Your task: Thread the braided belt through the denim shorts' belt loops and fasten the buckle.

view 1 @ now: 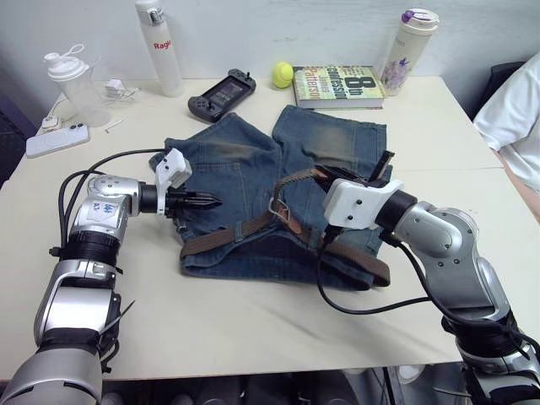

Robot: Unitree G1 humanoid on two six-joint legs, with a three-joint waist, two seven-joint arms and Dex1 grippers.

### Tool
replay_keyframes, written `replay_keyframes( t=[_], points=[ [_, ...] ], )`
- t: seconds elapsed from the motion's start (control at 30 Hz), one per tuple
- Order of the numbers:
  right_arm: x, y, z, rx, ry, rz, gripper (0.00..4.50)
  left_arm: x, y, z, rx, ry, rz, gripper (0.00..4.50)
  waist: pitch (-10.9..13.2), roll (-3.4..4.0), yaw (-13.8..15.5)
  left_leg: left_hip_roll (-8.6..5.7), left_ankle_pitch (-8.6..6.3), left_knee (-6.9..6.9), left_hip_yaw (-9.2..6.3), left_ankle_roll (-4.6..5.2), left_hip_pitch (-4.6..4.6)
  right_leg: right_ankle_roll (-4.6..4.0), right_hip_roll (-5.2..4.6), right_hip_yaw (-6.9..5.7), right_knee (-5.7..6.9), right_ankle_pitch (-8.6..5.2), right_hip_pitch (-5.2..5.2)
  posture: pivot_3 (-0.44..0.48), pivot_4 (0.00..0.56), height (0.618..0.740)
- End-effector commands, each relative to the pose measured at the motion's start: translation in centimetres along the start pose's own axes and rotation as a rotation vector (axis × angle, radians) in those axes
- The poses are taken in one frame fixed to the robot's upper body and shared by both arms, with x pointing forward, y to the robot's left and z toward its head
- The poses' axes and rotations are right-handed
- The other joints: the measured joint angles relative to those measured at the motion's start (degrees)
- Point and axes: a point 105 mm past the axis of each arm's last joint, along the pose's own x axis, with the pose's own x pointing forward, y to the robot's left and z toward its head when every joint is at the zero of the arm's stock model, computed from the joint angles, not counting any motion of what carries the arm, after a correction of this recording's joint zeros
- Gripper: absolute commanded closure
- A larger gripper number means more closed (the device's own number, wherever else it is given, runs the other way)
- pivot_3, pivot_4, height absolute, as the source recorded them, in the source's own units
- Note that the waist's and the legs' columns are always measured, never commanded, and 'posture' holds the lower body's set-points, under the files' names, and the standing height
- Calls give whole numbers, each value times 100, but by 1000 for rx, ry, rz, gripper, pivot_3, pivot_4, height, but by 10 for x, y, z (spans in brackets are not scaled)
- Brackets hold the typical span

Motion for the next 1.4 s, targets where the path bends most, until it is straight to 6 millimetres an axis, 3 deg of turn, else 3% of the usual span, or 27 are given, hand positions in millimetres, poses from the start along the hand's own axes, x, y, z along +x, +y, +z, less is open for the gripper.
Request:
replay_keyframes(
  t=[0.03, 0.23, 0.33, 0.43, 0.57, 0.67, 0.97, 1.1, 1.3, 1.33, 1.4],
  points=[
    [-6, -17, 16, -42, -54, -76, 4500, 3, -3, -24, 96, 135, -19, 4486, 0, -2, -1, 0, 0, -3, 7, 0, -1, 0, 1, -5, 3, 0, -8, 0, 150, 740],
    [-11, -33, 18, -66, -68, -111, 4500, 8, -12, -48, 126, 226, -75, 4486, -4, -3, 5, 2, 0, 4, 11, 0, 5, 0, -3, -5, 11, 0, -4, 0, 150, 740],
    [-18, -51, 16, -71, -65, -149, 4500, 7, -15, -60, 145, 276, -81, 4486, -5, -2, 5, 3, 0, 4, 11, 0, 9, 0, -7, -4, 12, 0, -1, 0, 150, 740],
    [-25, -76, 12, -88, -47, -217, 4500, 8, -15, -60, 145, 261, -82, 4486, -11, 3, 1, 3, 0, 5, 12, 0, 17, 0, -8, -5, 13, 0, 5, 0, 150, 740],
    [-27, -88, 13, -93, -49, -245, 4500, 8, -14, -59, 152, 256, -70, 4486, -16, 3, 0, 6, 0, 5, 12, 0, 21, 0, -11, -3, 14, 0, 8, 0, 150, 740],
    [-23, -82, 16, -75, -73, -223, 4500, 8, -12, -55, 158, 233, -50, 4486, -16, 3, 2, 5, 0, 6, 12, 0, 21, 0, -12, 0, 15, 0, 8, 0, 150, 740],
    [2, -32, 30, 2, -125, -41, 4500, 4, -5, -2, 174, -49, 11, 4486, -16, 4, 3, 4, 0, 12, 10, 2, 7, 0, -15, 1, 18, 0, -2, 0, 150, 740],
    [15, -18, 28, 5, -101, 3, 4500, -18, -10, 29, 166, -177, 34, 3147, -14, 0, -12, 3, -1, 12, 6, 4, -6, 0, -20, 2, 18, 0, -13, 0, 150, 740],
    [26, -2, 22, -75, -69, 70, 4500, -49, -48, 98, 86, -460, 52, 331, -13, -2, -90, 6, -1, 12, -11, 2, -12, 0, -28, 17, 16, 0, -11, 0, 150, 740],
    [28, 2, 22, -90, -65, 86, 4500, -47, -55, 103, 82, -478, 54, 67, -13, -2, -93, 5, -1, 11, -17, 2, -10, 0, -30, 18, 14, 0, -4, 0, 150, 740],
    [32, 6, 25, -108, -74, 104, 4500, -40, -67, 105, 107, -464, 72, 67, -13, -1, -104, 3, -1, 10, -25, 2, -1, 0, -30, 18, 8, 0, 12, 0, 150, 740]
  ],
)
